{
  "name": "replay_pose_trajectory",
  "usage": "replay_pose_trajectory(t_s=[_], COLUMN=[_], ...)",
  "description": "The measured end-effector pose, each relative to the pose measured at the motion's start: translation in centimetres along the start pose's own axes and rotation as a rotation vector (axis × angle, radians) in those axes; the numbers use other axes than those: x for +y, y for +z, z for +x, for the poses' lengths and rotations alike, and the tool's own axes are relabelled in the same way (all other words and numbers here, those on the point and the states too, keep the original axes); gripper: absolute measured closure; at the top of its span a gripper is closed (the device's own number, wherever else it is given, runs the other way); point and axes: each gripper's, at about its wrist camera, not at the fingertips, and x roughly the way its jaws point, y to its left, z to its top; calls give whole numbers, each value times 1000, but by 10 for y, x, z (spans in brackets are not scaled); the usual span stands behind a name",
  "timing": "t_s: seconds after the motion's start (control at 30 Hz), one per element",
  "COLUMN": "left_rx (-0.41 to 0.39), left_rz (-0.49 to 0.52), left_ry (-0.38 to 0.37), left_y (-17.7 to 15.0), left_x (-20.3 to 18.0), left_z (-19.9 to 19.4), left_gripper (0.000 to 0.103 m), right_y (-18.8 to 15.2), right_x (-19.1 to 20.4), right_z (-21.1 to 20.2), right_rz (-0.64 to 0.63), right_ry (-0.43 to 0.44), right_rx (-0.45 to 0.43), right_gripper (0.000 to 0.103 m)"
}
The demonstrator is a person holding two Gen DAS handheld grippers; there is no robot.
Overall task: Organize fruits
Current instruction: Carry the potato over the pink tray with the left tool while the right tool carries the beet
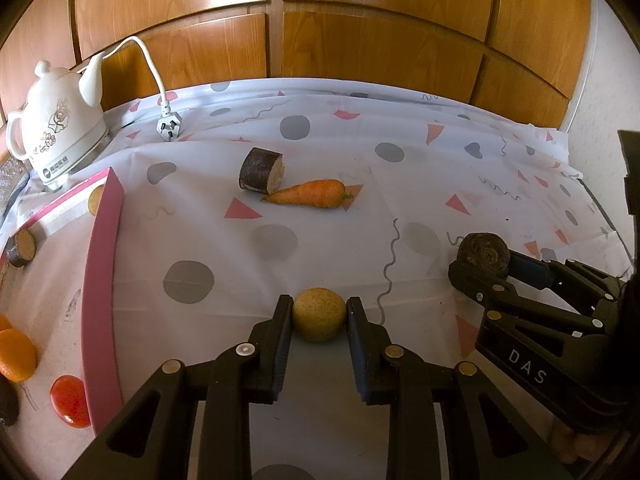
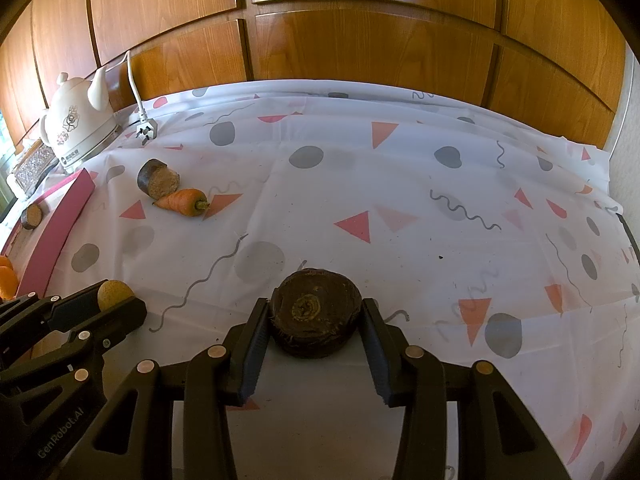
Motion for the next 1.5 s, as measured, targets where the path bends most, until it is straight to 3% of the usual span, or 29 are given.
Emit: replay_pose_trajectory(t_s=[0.27,0.5,0.9,1.23,1.5], left_rx=[-9,-88,-103,-64,-54], left_rz=[-29,-48,-160,-280,-338], left_ry=[-8,-13,103,207,241], left_y=[2,8,-12,-43,-53], left_x=[4,18,89,151,170], left_z=[-15,-61,-102,-107,-109], left_gripper=[77,76,76,76,76], right_y=[0,0,1,0,2], right_x=[0,0,4,7,11], right_z=[-1,-1,0,1,0], right_rz=[-1,-4,-19,-40,-64], right_ry=[3,-1,-22,-43,-67], right_rx=[-2,-3,-3,-1,6], right_gripper=[58,58,58,58,59])
